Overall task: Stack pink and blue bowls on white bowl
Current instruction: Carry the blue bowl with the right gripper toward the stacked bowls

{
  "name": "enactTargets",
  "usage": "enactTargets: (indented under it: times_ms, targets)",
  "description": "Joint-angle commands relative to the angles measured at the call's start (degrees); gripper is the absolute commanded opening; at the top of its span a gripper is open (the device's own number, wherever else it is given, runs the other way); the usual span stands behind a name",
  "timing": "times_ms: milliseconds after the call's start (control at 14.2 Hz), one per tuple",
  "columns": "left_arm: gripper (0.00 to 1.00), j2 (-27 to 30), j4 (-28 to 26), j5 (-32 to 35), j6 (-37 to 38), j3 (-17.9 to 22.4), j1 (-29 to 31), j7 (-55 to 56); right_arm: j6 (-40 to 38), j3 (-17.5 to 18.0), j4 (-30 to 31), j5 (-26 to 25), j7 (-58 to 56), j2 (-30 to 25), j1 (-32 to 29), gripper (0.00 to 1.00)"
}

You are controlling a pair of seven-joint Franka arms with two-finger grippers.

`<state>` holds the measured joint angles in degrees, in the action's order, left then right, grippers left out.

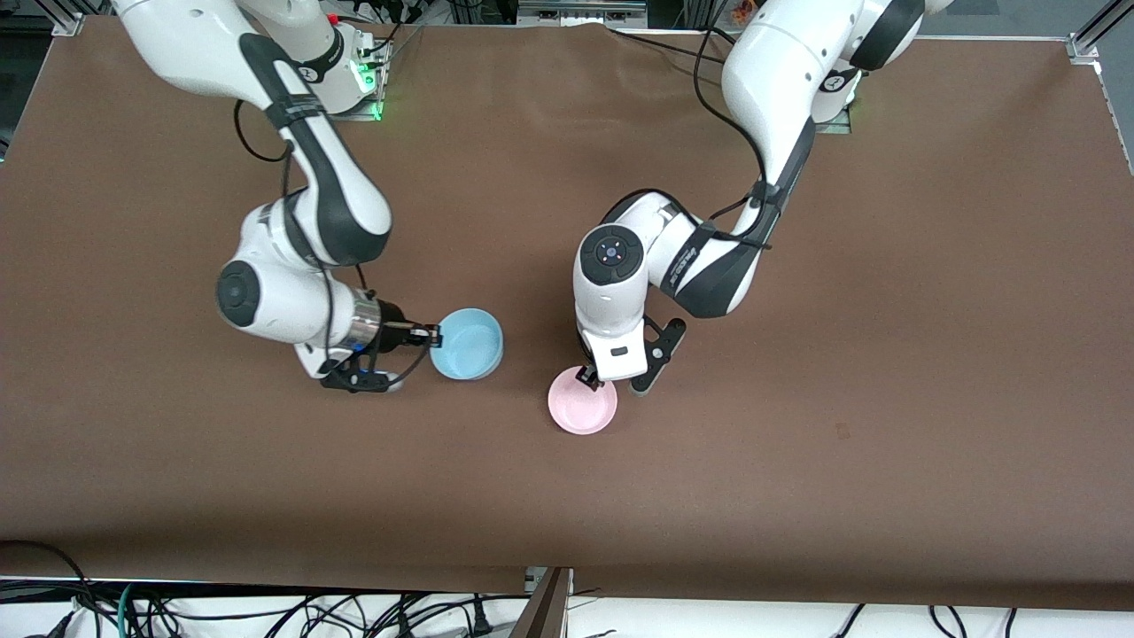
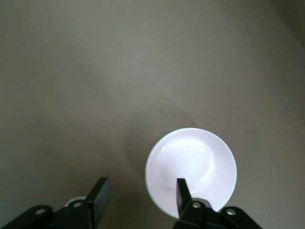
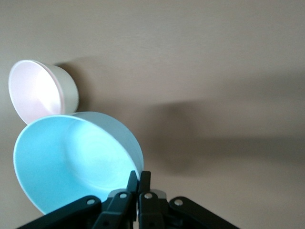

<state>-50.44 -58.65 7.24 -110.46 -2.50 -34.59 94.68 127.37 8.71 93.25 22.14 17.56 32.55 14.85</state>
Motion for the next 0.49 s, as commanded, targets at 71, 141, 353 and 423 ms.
enactTargets:
  times_ms: [71, 141, 353, 423]
  targets:
    - [0.68, 3.6, 3.0, -3.0, 9.7, -0.3, 2.2, -8.3, 2.3, -0.4, -7.0, 0.5, 9.7, 4.6, 4.1, 0.00]
    - [0.68, 5.3, 3.0, -4.6, 12.3, -0.2, 3.3, -11.5, 4.3, -0.4, -8.2, 0.4, 13.0, 5.9, 5.4, 0.00]
    - [0.68, 10.8, 2.9, -7.7, 20.3, -0.2, 7.7, -22.9, 10.3, -0.5, -11.5, 0.1, 20.5, 9.1, 9.4, 0.00]
    - [0.68, 12.0, 2.9, -7.7, 23.1, -0.2, 9.0, -27.4, 11.1, -0.5, -13.0, 0.1, 22.2, 10.3, 10.1, 0.00]
